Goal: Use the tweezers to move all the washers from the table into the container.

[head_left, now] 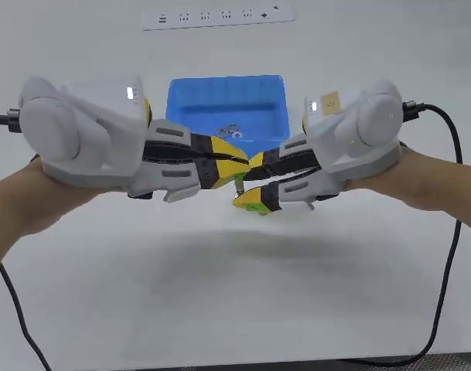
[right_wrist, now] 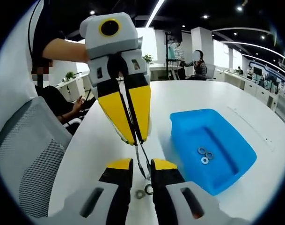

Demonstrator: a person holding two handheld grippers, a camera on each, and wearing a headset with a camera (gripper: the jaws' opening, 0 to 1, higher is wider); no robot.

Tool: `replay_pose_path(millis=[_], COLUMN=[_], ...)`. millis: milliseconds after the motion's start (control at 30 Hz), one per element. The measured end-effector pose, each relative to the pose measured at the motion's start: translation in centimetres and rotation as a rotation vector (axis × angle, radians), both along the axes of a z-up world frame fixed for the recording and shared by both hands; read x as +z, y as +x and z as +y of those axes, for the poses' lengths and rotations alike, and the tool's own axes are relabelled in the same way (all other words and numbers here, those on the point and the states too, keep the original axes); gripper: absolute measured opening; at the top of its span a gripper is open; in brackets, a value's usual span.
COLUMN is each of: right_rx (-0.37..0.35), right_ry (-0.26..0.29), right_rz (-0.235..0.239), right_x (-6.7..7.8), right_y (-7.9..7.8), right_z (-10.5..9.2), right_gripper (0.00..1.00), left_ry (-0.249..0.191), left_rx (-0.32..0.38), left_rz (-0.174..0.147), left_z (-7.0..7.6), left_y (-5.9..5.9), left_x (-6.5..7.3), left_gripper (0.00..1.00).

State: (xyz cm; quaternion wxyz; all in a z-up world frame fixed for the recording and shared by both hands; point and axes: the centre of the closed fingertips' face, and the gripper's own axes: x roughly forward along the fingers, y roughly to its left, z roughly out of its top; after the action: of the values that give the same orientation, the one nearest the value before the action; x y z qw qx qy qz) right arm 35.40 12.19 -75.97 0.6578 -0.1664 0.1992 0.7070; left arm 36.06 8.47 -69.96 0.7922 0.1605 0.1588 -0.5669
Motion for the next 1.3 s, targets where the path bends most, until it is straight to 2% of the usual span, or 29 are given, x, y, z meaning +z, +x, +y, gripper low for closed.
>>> replay_pose_path(millis=[233,300,433,500,533,567,600,767,900,967,1000,1067,1233,1300], right_rx=[0.028,0.02,0.005,0.005,0.004,0.001,-0.005,-0.029,-0.039,-0.039,-0.039,-0.04,-0.069,-0.094], right_ry=[-0.02,-0.025,-0.029,-0.031,-0.032,-0.033,-0.033,-0.037,-0.042,-0.045,-0.049,-0.054,-0.047,-0.024], right_rz=[-0.033,-0.034,-0.025,-0.033,-0.035,-0.037,-0.037,-0.039,-0.042,-0.048,-0.049,-0.052,-0.043,-0.025], right_x=[-0.3,-0.3,-0.3,-0.3,-0.3,-0.3,-0.3,-0.3,-0.2,-0.1,-0.1,0.0,0.7,1.4], right_y=[0.0,0.1,0.2,0.2,0.2,0.2,0.3,0.4,0.2,0.0,-0.1,-0.3,-0.4,-0.3], right_z=[-0.1,0.0,0.0,-0.1,-0.1,-0.1,-0.1,-0.2,-0.2,-0.2,-0.2,-0.2,-0.4,-0.3], right_gripper=[0.11,0.11,0.1,0.1,0.1,0.1,0.1,0.1,0.1,0.1,0.1,0.1,0.1,0.1], left_ry=[0.001,0.01,0.007,-0.031,-0.055,-0.058,-0.053,-0.06,-0.105,-0.135,-0.165,-0.197,-0.172,-0.172], left_rx=[-0.012,0.004,0.034,0.08,0.116,0.13,0.119,0.127,0.172,0.211,0.237,0.254,0.274,0.278], left_rz=[0.002,-0.004,0.006,0.057,0.096,0.098,0.088,0.079,0.065,0.034,0.014,0.012,-0.013,-0.008], left_z=[-0.3,-0.2,-0.1,-0.2,-0.1,0.0,-0.1,-0.4,0.1,0.6,1.0,1.4,2.7,3.1], left_y=[-0.2,0.1,0.3,0.3,0.4,0.6,0.4,0.1,0.3,0.6,0.7,0.3,-0.6,-1.2], left_x=[-0.1,-0.1,-0.1,-0.1,-0.1,-0.1,-0.1,0.0,1.1,1.9,2.6,3.4,3.6,3.6], left_gripper=[0.05,0.05,0.05,0.06,0.06,0.07,0.07,0.14,0.19,0.21,0.22,0.26,0.29,0.3])
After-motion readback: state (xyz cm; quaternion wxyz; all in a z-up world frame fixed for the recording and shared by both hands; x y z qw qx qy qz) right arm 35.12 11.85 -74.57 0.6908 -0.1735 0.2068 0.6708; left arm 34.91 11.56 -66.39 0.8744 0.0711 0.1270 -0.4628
